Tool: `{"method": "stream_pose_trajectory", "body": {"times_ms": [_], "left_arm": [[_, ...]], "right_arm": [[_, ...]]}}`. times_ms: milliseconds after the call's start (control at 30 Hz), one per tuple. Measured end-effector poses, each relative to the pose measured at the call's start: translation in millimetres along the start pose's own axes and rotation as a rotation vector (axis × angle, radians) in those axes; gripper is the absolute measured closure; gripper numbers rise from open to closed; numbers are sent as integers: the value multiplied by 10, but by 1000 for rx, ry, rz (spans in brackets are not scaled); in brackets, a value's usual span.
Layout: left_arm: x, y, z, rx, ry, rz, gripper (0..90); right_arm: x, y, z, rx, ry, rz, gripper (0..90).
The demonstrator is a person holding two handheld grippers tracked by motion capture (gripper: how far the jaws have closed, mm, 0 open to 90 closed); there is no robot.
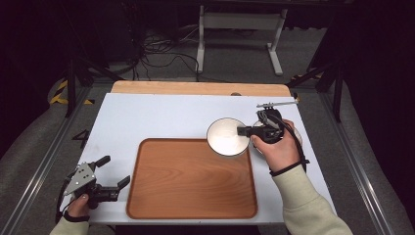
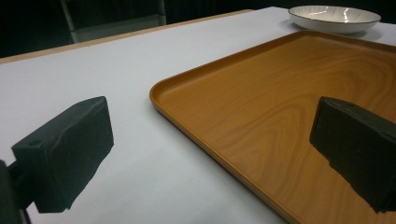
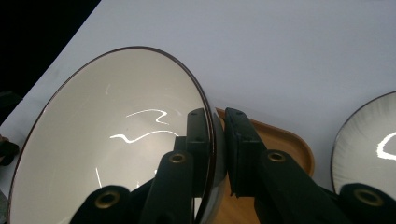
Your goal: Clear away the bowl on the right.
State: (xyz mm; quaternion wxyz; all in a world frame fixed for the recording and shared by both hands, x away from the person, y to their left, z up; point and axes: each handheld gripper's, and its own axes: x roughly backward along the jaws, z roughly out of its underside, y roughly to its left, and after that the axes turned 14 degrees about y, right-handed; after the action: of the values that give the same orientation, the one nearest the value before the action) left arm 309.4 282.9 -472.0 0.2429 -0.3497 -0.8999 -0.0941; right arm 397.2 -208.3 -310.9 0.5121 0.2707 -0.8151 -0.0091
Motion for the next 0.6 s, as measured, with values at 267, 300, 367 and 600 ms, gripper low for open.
{"method": "stream_pose_trajectory", "body": {"times_ms": [267, 300, 367, 600], "left_arm": [[0, -1, 0, 0, 0, 0, 3], [0, -1, 0, 0, 1, 1, 3], [3, 0, -1, -2, 3, 1, 3], [2, 1, -1, -3, 3, 2, 3]], "right_arm": [[-74, 208, -16, 46, 5, -42, 811], [-84, 237, -18, 51, 6, -47, 810], [-107, 302, -20, 65, 11, -64, 810], [-183, 423, -17, 88, 17, -93, 809]]}}
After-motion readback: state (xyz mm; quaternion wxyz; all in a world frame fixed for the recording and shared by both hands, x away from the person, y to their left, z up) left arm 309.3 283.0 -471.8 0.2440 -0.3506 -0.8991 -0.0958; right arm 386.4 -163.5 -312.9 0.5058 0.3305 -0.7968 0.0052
